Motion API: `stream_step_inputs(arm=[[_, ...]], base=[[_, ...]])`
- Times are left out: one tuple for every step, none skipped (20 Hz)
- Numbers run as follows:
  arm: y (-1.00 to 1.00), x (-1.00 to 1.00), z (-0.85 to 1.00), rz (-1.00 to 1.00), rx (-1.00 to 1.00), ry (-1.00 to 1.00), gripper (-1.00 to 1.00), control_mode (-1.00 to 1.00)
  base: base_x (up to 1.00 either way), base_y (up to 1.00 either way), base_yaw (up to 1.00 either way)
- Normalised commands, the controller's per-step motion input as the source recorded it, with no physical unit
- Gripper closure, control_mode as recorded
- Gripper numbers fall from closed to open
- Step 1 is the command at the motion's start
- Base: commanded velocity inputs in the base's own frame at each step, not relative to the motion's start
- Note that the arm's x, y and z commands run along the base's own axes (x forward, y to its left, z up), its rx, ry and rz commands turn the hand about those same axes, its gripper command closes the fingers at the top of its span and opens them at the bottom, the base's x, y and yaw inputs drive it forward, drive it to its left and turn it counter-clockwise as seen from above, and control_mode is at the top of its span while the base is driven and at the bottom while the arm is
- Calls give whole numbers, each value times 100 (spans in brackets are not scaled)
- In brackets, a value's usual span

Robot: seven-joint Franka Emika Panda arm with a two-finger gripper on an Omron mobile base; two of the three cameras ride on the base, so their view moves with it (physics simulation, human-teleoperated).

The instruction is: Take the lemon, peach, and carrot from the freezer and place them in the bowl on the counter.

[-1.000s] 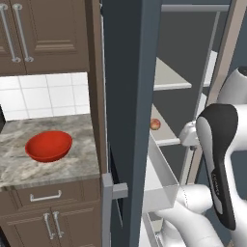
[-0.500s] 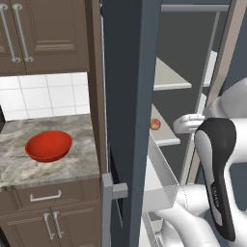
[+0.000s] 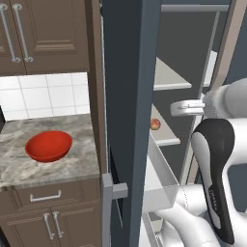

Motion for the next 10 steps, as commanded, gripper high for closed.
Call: stream_step_inputs(arm=[[20, 0, 74, 0, -1, -9, -100, -100], [21, 0, 71, 0, -1, -9, -100, -100], [26, 0, 71, 0, -1, -5, -100, -100], [27, 0, 64, -1, -1, -4, -100, -100], [26, 5, 51, -1, -1, 0, -100, -100], [33, 11, 24, -3, -3, 0, -100, -100], [31, 13, 20, -3, -3, -1, -100, -100], [24, 19, 21, -1, -1, -1, -100, -100], [16, 21, 19, 0, 0, -2, -100, -100], [11, 24, 11, 0, 0, -6, -100, -100]], base=[[0, 0, 0], [0, 0, 0], [0, 0, 0], [0, 0, 0], [0, 0, 0], [0, 0, 0], [0, 0, 0], [0, 0, 0], [0, 0, 0], [0, 0, 0]])
